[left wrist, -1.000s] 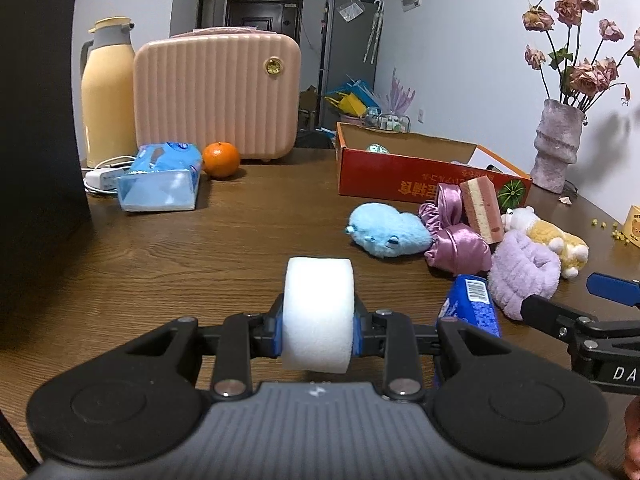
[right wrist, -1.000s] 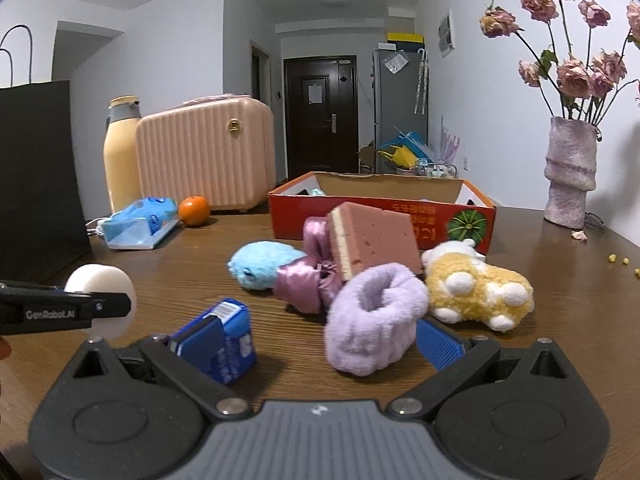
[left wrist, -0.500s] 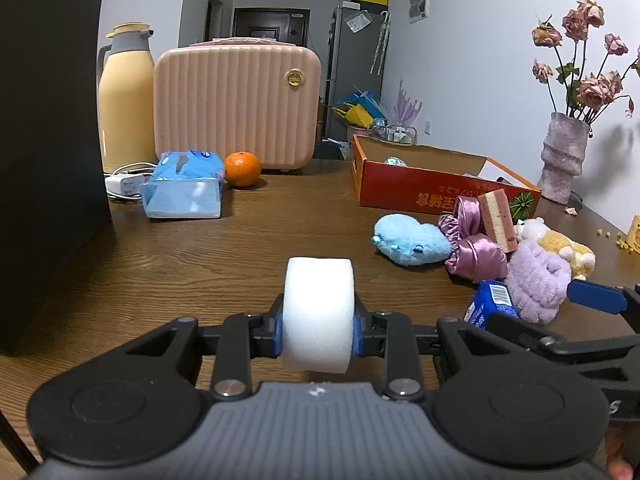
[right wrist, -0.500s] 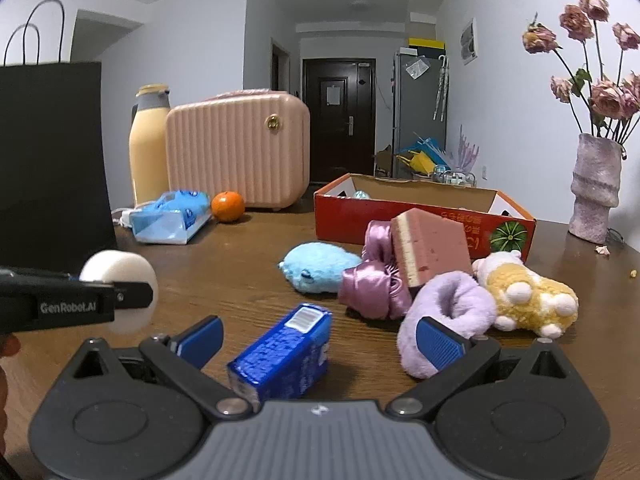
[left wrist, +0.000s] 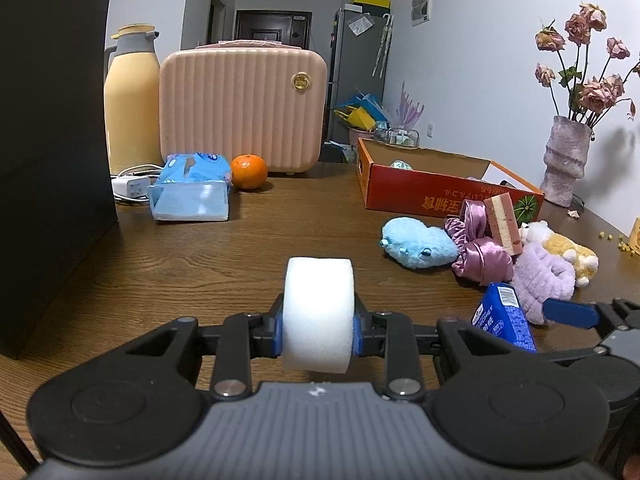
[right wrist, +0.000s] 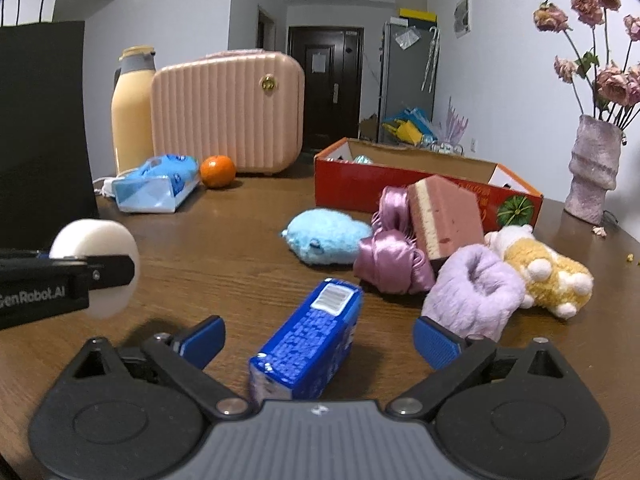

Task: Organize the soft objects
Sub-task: 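Lower the right tool onto the blue box and close it while the left holds the roll, then carry the foam roll and blue box with both tools over the cardboard box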

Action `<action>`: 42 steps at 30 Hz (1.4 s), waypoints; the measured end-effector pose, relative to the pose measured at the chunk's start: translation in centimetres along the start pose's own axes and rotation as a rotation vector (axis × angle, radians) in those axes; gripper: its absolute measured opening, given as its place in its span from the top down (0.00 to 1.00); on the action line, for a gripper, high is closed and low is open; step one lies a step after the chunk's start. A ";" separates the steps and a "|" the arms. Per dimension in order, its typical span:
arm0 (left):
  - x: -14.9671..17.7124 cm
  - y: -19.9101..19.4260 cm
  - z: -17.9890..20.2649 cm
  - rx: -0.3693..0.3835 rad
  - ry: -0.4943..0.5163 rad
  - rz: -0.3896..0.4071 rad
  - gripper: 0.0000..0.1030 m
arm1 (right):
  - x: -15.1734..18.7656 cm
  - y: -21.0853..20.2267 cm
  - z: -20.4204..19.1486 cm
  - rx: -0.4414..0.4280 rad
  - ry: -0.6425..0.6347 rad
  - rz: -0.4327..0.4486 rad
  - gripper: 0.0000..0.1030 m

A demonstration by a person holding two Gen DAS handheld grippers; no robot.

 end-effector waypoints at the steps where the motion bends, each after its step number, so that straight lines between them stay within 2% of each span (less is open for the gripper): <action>1: 0.0 0.0 -0.1 -0.001 -0.001 0.001 0.71 | 0.1 0.2 -0.1 0.001 -0.002 -0.007 0.05; 3: 0.0 0.0 0.0 -0.001 -0.001 0.000 0.71 | 0.2 0.4 -0.4 0.000 -0.002 -0.020 0.07; 9: 0.0 0.0 0.0 -0.001 -0.001 -0.001 0.71 | 0.6 1.0 -0.6 0.002 -0.002 -0.052 0.23; 12: 0.0 0.0 0.0 0.000 0.001 0.000 0.71 | 0.7 1.2 -0.5 -0.004 0.005 -0.061 0.34; 14: 0.0 0.0 0.0 -0.001 0.001 -0.001 0.71 | 0.7 1.3 -0.5 -0.010 0.011 -0.068 0.50; 17: 0.1 0.1 0.0 -0.001 0.000 -0.002 0.71 | 0.8 1.3 -0.2 -0.020 0.028 -0.076 0.59; 19: 0.1 0.1 0.0 -0.001 0.000 -0.002 0.71 | 0.7 1.3 -0.1 -0.026 0.039 -0.077 0.72; 20: 0.1 0.1 0.0 -0.001 0.000 -0.003 0.71 | 0.7 1.3 0.0 -0.031 0.047 -0.078 0.75; 26: 0.1 0.2 0.1 -0.003 0.002 -0.008 0.71 | 0.5 1.1 0.2 -0.064 0.072 -0.072 0.77; 42: -0.7 0.4 0.5 -0.015 0.000 0.008 0.71 | -1.6 -0.5 0.6 -0.107 0.048 0.022 0.77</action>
Point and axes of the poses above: each gripper's, at about its wrist camera, not at the fingertips, and y roughly the way its jaws point, z to its right, x to its underside, the point moved 9 cm from there along y, roughly the way its jaws point, and after that the axes turned 15 degrees about y, right-handed, at the moved point
